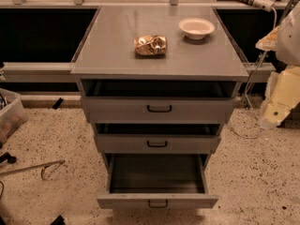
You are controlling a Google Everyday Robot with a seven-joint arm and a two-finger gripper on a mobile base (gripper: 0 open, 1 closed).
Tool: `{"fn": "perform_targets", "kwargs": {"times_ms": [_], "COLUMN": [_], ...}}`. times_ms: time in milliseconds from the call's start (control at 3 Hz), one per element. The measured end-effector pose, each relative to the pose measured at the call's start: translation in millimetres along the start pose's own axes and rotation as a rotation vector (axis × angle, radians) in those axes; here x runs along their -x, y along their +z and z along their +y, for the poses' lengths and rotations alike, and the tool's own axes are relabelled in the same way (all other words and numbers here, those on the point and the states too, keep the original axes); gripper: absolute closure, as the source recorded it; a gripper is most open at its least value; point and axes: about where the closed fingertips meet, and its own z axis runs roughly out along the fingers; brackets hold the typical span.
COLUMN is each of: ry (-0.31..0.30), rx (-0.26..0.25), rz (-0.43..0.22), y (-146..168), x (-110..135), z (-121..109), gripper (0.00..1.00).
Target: Close bottom drawer
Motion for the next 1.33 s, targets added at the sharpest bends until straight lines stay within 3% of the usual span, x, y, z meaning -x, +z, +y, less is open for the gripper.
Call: {"fn": "perform_targets", "kwargs": {"times_ms": [333,667,1333], "ry": [0.0,0.02,0.059], "rx": [0.0,0.021,0.071], "rz": [0.0,-0.027,-0.158], "y": [0,22,121], "x": [0,-3,8], "z": [0,14,81], "gripper": [0.0,0.0,0.0]}}
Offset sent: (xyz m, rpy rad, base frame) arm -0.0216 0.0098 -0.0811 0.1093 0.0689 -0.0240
